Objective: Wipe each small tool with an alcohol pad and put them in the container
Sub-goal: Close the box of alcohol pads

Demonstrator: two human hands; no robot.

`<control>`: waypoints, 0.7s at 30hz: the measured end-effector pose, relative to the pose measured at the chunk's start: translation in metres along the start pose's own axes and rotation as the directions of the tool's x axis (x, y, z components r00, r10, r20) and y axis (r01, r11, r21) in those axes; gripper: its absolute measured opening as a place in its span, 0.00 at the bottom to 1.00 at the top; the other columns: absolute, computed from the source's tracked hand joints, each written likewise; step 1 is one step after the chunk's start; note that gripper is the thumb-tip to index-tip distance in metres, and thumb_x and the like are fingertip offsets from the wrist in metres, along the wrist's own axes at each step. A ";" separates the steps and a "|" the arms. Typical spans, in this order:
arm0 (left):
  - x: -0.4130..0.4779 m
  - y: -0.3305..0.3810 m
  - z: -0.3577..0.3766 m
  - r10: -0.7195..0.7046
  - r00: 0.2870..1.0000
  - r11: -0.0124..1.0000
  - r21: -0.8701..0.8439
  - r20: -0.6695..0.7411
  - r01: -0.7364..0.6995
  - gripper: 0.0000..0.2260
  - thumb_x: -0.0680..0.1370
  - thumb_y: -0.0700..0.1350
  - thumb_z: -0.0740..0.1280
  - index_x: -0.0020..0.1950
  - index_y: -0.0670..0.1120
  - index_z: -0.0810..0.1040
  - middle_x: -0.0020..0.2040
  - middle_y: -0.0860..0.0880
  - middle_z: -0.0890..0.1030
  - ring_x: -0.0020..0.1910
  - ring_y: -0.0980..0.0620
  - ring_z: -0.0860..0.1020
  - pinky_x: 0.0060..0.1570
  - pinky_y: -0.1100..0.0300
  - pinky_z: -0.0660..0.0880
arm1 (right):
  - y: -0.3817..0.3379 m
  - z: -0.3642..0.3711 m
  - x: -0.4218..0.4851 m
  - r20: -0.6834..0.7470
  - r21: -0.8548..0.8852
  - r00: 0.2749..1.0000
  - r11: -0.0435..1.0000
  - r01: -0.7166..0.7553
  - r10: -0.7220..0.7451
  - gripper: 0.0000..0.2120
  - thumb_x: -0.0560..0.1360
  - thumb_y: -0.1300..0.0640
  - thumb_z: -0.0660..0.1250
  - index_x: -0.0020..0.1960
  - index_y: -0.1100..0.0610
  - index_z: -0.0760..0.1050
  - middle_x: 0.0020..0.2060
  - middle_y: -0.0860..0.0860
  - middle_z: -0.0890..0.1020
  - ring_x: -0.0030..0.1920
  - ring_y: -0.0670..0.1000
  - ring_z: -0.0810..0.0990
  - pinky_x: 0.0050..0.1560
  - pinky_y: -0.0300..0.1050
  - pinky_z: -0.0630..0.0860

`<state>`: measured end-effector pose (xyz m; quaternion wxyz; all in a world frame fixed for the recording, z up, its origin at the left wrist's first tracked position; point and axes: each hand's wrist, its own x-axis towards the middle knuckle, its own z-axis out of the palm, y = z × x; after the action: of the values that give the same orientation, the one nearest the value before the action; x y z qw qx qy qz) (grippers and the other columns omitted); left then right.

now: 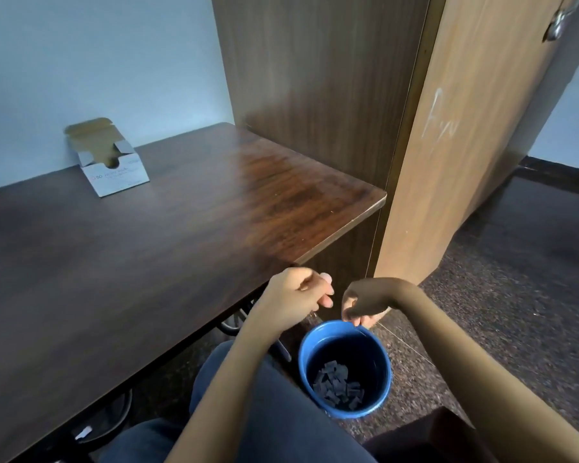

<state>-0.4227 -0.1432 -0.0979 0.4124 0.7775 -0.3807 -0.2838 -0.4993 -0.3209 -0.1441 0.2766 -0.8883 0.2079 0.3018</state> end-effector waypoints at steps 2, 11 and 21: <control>-0.011 0.019 -0.017 0.085 0.996 0.996 0.030 -0.041 -0.084 0.11 0.80 0.48 0.61 0.42 0.51 0.81 0.37 0.56 0.84 0.32 0.66 0.76 0.36 0.75 0.70 | -0.030 -0.022 -0.033 0.043 -0.040 0.994 0.994 0.099 -0.097 0.11 0.79 0.57 0.62 0.58 0.58 0.77 0.52 0.53 0.82 0.49 0.49 0.81 0.49 0.40 0.77; -0.031 0.054 -0.123 0.233 0.900 0.972 0.124 -0.368 -0.201 0.09 0.81 0.45 0.61 0.48 0.46 0.80 0.38 0.53 0.83 0.28 0.67 0.75 0.33 0.77 0.70 | -0.139 -0.095 -0.099 -0.237 -0.100 0.746 0.780 0.618 -0.622 0.10 0.76 0.63 0.67 0.57 0.60 0.79 0.47 0.48 0.84 0.51 0.52 0.82 0.55 0.41 0.77; 0.000 -0.005 -0.234 0.044 0.751 0.995 0.097 -0.659 0.027 0.08 0.79 0.48 0.63 0.49 0.46 0.78 0.46 0.50 0.84 0.43 0.51 0.78 0.45 0.59 0.73 | -0.231 -0.147 -0.008 -0.488 0.213 0.592 0.571 0.793 -0.641 0.07 0.77 0.62 0.66 0.54 0.57 0.80 0.48 0.53 0.83 0.47 0.46 0.82 0.52 0.40 0.79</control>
<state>-0.2440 -0.0416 0.0147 0.4818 0.8455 -0.2281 0.0300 -0.3193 -0.2345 0.0428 0.5128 -0.8534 -0.0734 -0.0575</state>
